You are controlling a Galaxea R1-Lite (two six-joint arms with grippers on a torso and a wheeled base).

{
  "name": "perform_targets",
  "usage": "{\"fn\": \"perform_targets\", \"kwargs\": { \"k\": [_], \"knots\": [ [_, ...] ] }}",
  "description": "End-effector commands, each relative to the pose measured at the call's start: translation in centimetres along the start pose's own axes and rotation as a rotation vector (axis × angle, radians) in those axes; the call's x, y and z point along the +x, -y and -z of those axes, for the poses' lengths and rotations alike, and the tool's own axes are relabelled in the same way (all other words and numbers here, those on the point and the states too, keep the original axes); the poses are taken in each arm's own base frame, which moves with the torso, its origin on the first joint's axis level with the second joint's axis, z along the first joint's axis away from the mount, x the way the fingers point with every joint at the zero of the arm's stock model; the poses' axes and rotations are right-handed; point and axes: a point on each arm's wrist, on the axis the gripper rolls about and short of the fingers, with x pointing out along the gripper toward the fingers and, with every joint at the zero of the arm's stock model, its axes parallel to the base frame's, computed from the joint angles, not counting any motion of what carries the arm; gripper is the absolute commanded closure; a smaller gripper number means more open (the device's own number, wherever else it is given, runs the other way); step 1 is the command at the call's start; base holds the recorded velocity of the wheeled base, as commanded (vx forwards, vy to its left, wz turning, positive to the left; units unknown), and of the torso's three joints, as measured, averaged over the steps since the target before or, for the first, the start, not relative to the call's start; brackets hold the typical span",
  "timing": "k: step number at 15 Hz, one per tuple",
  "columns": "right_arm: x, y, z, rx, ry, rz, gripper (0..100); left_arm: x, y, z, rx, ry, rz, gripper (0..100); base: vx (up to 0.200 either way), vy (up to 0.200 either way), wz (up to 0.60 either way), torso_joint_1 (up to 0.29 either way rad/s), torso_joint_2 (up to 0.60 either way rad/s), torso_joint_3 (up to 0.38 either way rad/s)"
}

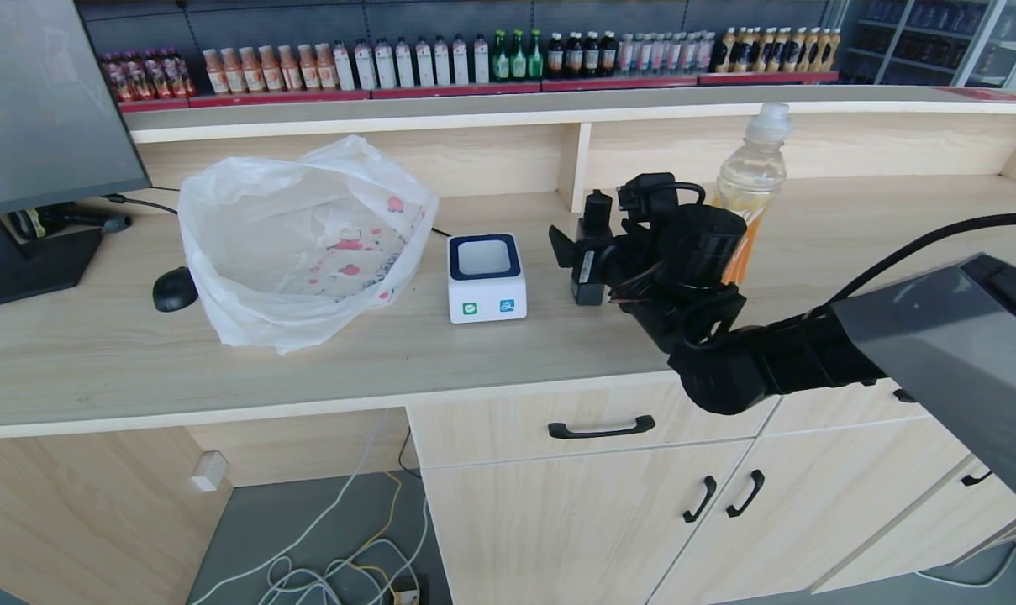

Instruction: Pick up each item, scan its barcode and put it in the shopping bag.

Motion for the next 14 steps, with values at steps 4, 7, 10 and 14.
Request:
{"fn": "perform_targets", "kwargs": {
  "k": [4, 7, 10, 14],
  "knots": [
    [0.5, 0.3, 0.9, 0.034, -0.010, 0.053, 0, 0.0, 0.0, 0.0, 0.000, 0.000, 0.000, 0, 0.000, 0.000, 0.00, 0.000, 0.00, 0.000],
    [0.6, 0.3, 1.0, 0.034, -0.009, 0.054, 0, 0.0, 0.0, 0.0, 0.000, 0.000, 0.000, 0, 0.000, 0.000, 0.00, 0.000, 0.00, 0.000],
    [0.7, 0.2, 1.2, 0.033, -0.009, 0.054, 0, 0.0, 0.0, 0.0, 0.000, 0.000, 0.000, 0, 0.000, 0.000, 0.00, 0.000, 0.00, 0.000],
    [0.9, 0.3, 2.1, 0.029, -0.026, 0.057, 0, 0.0, 0.0, 0.0, 0.000, 0.000, 0.000, 0, 0.000, 0.000, 0.00, 0.000, 0.00, 0.000]
  ]
}}
